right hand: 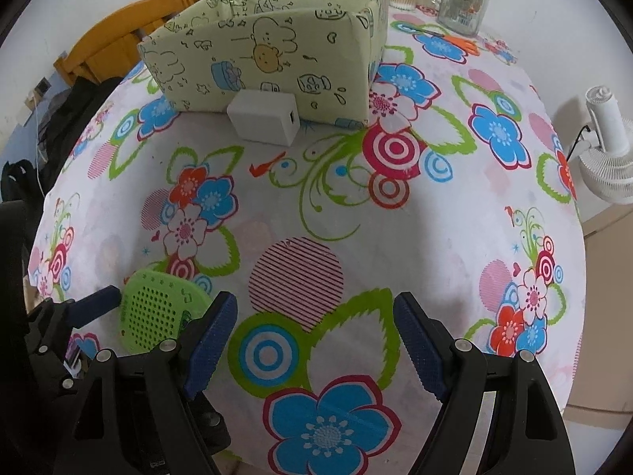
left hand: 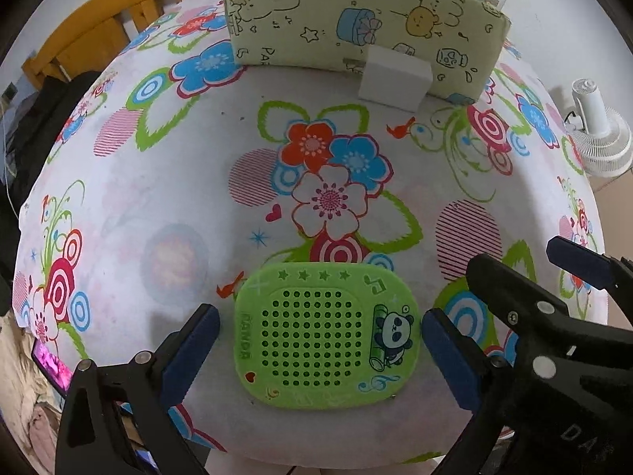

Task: Organize rigid objects
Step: 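Move the left tool onto the green panda speaker and close on it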

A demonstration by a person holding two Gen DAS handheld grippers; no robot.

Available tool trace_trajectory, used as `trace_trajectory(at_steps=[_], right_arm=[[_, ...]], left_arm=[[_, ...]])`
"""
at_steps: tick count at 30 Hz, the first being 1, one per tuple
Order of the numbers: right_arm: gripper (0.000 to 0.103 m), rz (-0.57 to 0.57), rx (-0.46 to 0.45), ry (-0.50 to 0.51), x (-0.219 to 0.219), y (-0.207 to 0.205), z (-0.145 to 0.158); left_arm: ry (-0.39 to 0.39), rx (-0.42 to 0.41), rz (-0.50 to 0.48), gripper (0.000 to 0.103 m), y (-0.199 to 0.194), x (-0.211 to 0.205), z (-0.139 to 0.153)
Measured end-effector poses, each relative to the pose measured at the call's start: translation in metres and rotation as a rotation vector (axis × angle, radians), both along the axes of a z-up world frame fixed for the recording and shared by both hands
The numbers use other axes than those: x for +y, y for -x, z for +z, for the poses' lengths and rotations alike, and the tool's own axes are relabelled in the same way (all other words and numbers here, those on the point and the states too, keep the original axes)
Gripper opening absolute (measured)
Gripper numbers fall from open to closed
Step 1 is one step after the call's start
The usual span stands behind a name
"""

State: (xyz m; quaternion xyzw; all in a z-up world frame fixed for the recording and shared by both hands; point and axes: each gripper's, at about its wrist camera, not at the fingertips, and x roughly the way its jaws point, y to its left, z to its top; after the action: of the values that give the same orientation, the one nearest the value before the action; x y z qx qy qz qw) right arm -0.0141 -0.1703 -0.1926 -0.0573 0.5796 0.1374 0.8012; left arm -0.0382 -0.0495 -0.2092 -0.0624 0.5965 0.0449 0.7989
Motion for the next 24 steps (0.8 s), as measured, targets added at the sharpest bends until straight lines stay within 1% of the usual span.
trace_trajectory(at_steps=[2, 5, 6, 8, 13, 17, 18, 19, 20, 24], right_arm=[[0.084, -0.005, 0.007, 0.0, -0.001, 0.0, -0.002], [0.084, -0.006, 0.015, 0.004, 0.0, 0.0, -0.005], [0.084, -0.005, 0.017, 0.004, 0.0, 0.0, -0.006], [0.084, -0.004, 0.021, 0.004, 0.001, 0.0, -0.008], [0.084, 0.001, 0.039, 0.005, 0.004, 0.0, -0.013], [0.084, 0.007, 0.046, 0.008, 0.007, 0.002, -0.016], [0.084, 0.01, 0.046, 0.01, 0.007, 0.002, -0.016], [0.084, 0.011, 0.046, 0.011, 0.007, 0.002, -0.016], [0.084, 0.011, 0.047, 0.012, 0.007, 0.002, -0.016], [0.084, 0.006, 0.044, 0.011, 0.008, 0.001, -0.014]], left_arm=[[-0.012, -0.004, -0.004, 0.103, 0.001, -0.001, -0.001], [-0.054, 0.002, -0.015, 0.103, 0.004, -0.008, -0.004], [-0.056, -0.003, -0.005, 0.103, 0.007, -0.01, -0.004], [-0.053, -0.006, 0.019, 0.103, 0.009, -0.011, -0.006], [-0.057, -0.037, 0.03, 0.103, 0.014, -0.012, -0.007], [-0.062, -0.054, 0.007, 0.102, 0.018, -0.011, -0.007], [-0.059, -0.058, -0.004, 0.097, 0.019, -0.011, -0.006], [-0.061, -0.065, -0.017, 0.095, 0.019, -0.013, -0.004], [-0.066, -0.061, -0.028, 0.095, 0.017, -0.015, -0.001], [-0.046, -0.047, -0.034, 0.095, 0.013, -0.013, 0.0]])
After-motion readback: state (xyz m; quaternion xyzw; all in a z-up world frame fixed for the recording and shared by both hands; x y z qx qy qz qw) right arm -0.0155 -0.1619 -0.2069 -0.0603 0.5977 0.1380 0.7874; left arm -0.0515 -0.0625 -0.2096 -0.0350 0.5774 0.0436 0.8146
